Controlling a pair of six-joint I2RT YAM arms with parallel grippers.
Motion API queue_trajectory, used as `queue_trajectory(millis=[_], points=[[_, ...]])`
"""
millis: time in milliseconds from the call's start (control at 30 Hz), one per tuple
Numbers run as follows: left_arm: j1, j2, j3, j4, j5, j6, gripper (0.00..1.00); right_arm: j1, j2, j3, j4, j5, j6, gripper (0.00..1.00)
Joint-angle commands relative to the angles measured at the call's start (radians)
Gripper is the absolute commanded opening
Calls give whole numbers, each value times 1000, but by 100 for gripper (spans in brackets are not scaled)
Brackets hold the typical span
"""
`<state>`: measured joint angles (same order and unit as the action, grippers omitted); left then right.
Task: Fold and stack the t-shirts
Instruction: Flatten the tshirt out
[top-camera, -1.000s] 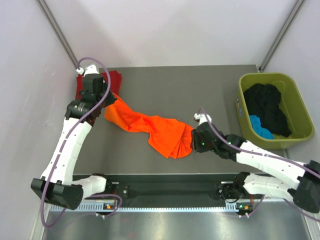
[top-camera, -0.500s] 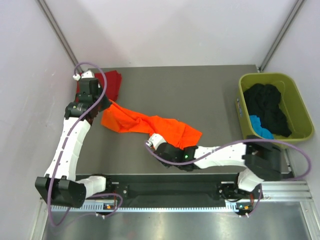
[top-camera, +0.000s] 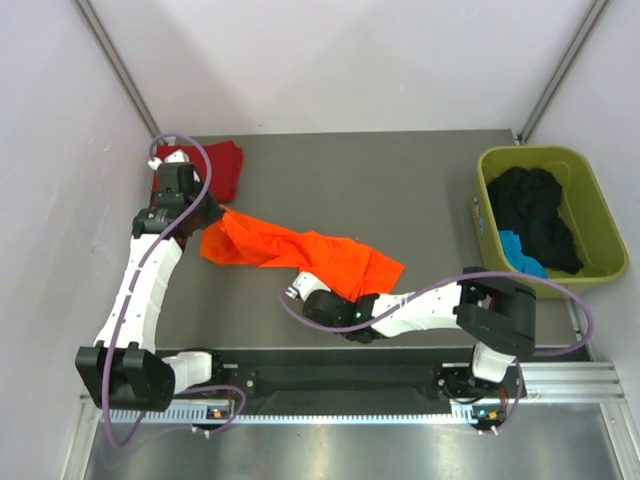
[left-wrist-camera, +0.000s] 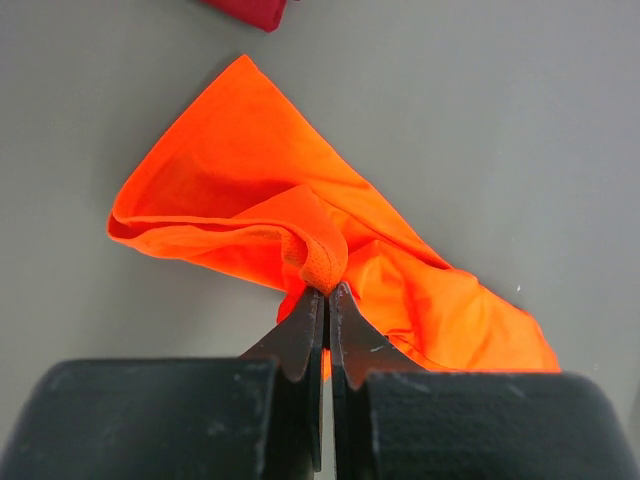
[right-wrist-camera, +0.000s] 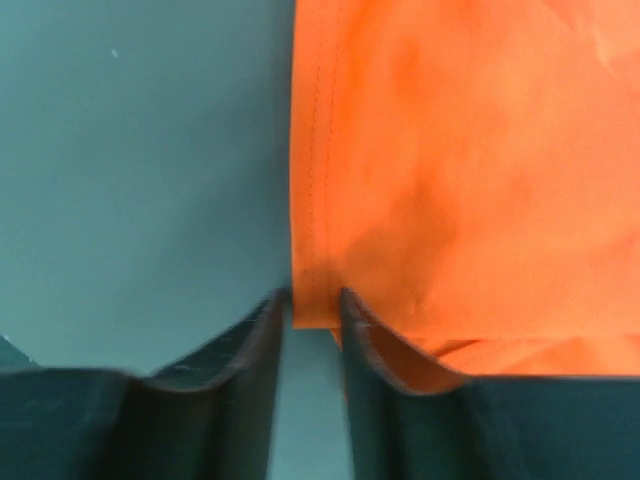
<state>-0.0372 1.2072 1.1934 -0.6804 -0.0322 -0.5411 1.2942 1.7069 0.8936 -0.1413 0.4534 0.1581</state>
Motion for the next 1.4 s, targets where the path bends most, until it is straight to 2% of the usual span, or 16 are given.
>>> queue_trajectory(millis=[0,33,67,200,300,400,533,633,700,833,967,1000,1033,1100,1233,1367], points=[[6,-1,-6,59,0,-19,0,11,40,39,9,11,-3,25],[7,0,-6,59,-3,-22,0,13,43,42,2,27,-2,19],[7,-1,-5,59,-6,-23,0,11,42,42,-3,39,-2,0],[7,-5,31,39,-12,-26,0,10,-55,62,-111,164,49,0],[7,-20,86,13,-18,-26,0,5,-219,122,-282,304,90,0],[7,-46,147,-25,-28,-28,0,-32,-453,198,-468,433,159,0],[7,-93,221,-65,-23,-46,0,-166,-663,324,-667,544,224,0],[5,-123,261,-90,-5,-63,0,-267,-788,424,-675,544,164,0],[7,-127,290,-119,-5,-63,0,-298,-819,488,-688,551,98,0],[7,-121,281,-146,-47,-48,0,-352,-817,550,-773,570,81,0],[7,-120,184,-117,12,-57,0,-371,-846,460,-785,530,119,0],[5,-127,117,-96,27,-74,0,-372,-857,440,-782,516,129,0],[6,-136,79,-75,101,-85,0,-372,-863,418,-778,487,136,0],[7,-146,-15,-22,158,-103,0,-371,-877,355,-755,464,150,0],[7,-132,-89,10,228,-102,0,-374,-868,286,-712,435,143,0],[7,-94,-106,5,226,-91,4,-372,-851,275,-670,423,132,0]])
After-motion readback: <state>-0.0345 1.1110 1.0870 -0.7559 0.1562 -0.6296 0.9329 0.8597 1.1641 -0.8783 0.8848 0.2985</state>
